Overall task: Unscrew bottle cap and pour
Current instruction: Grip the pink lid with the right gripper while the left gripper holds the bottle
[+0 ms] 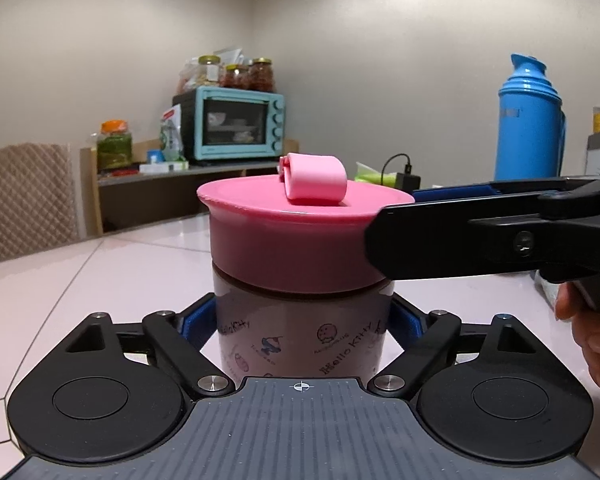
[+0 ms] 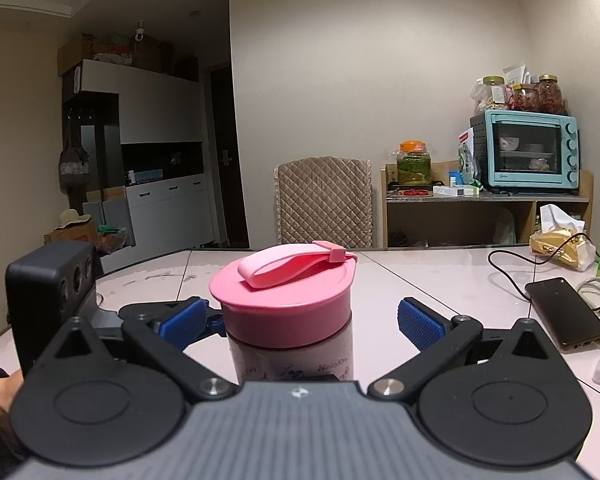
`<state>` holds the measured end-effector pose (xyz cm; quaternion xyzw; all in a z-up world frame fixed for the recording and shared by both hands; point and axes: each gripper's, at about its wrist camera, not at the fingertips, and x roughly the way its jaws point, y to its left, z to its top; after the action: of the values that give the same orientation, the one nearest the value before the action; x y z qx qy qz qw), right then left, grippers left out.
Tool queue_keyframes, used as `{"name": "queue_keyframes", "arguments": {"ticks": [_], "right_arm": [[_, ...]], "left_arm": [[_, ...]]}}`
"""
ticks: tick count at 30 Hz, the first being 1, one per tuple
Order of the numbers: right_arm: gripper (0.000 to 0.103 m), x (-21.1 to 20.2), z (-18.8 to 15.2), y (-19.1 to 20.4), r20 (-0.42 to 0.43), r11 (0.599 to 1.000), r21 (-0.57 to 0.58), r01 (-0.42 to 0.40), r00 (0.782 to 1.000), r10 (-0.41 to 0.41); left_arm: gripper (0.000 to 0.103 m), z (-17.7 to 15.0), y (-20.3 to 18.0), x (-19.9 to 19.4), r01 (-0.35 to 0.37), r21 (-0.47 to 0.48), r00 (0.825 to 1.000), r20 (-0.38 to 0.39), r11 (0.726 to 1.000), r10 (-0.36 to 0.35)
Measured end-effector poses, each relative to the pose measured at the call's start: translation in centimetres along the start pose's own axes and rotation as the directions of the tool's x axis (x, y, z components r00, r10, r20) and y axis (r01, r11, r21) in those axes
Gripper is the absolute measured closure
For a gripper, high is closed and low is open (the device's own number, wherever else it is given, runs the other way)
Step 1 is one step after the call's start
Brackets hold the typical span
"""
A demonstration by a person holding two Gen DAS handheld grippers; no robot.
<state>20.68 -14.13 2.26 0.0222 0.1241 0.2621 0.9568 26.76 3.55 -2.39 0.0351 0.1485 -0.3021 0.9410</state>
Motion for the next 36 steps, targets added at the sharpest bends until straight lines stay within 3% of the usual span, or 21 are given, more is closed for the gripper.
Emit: {"name": "queue_keyframes", "arguments": {"ticks": [26,36], "right_arm": [[0.001,3.0,0.5,1.1,-0.049,1.000,-0.021,-0.001,0.999,0.000],[0.013,3.4,0.6,1.6,-0.052,0.999,-0.033,-0.014,0.999,0.013]], "left_arm": [[0.014,0.1,-0.9,-0.9,-0.016,0.000,1.000,-0.021,1.000,0.016],[0.014,0.3,-0.6,-1.4,-0.035,0.004,0.999,-0.024,0.999,0.035]]}}
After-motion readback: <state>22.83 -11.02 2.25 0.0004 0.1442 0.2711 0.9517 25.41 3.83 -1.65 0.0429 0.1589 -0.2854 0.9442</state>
